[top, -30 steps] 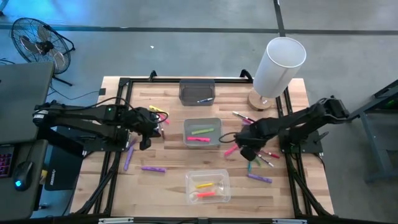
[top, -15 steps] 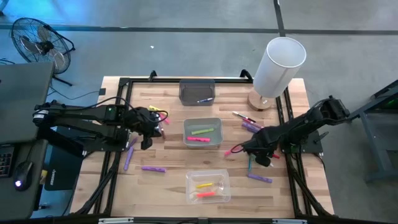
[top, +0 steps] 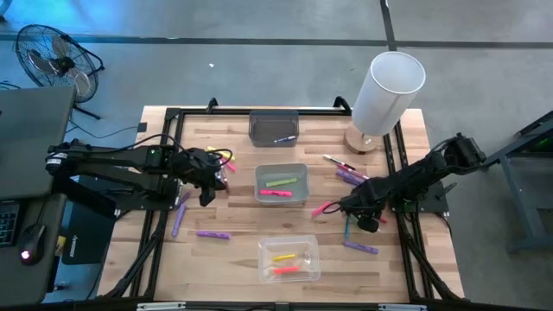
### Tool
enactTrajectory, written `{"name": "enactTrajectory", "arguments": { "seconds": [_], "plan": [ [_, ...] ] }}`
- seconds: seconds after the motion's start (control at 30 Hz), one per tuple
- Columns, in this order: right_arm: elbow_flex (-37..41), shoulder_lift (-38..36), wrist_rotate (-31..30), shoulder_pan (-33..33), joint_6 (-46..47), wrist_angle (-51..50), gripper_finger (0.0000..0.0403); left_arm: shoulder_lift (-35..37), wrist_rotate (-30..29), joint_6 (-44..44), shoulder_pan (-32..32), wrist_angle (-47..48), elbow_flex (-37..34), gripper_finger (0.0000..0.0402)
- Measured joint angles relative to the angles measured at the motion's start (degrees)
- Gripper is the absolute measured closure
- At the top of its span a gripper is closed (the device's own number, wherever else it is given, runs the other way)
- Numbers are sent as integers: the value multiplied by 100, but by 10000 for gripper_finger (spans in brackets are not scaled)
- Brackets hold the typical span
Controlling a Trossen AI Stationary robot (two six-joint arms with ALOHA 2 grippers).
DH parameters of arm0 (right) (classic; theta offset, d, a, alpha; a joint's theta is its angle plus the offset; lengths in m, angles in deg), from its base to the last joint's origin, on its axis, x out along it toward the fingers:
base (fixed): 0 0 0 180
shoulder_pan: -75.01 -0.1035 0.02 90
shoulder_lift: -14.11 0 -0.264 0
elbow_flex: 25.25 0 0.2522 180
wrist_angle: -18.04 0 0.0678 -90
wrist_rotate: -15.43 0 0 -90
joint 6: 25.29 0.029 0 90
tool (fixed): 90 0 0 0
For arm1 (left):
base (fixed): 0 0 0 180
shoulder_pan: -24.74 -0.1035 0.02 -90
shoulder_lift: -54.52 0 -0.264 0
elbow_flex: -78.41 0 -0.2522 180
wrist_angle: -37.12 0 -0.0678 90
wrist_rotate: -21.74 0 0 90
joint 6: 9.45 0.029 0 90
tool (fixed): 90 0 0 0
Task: Pick & Place Markers
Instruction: Put the red marker pen into the black bin
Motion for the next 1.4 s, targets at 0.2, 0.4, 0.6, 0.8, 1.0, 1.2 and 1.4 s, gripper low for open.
{"name": "enactTrajectory", "arguments": {
  "seconds": [0.2,0.4,0.6,0.8,1.0,1.2,1.4],
  "plan": [
    [28,0,6,0,6,-95,312,0,0,-380,0,-66,0,401],
    [-75,-244,177,0,149,-139,293,0,-2,-434,0,-186,2,401],
    [-121,-833,191,0,481,-95,291,0,-11,-451,0,-254,2,401],
    [-121,-925,156,-110,466,78,301,0,-12,-557,0,-249,2,401],
    [-121,-679,22,-381,485,272,301,0,-11,-561,0,-247,2,401],
    [-121,-242,-476,-490,453,211,303,0,-11,-817,0,-250,2,401],
    [-75,195,-543,-489,192,467,321,0,2,-1026,0,-249,2,401]
  ]
}}
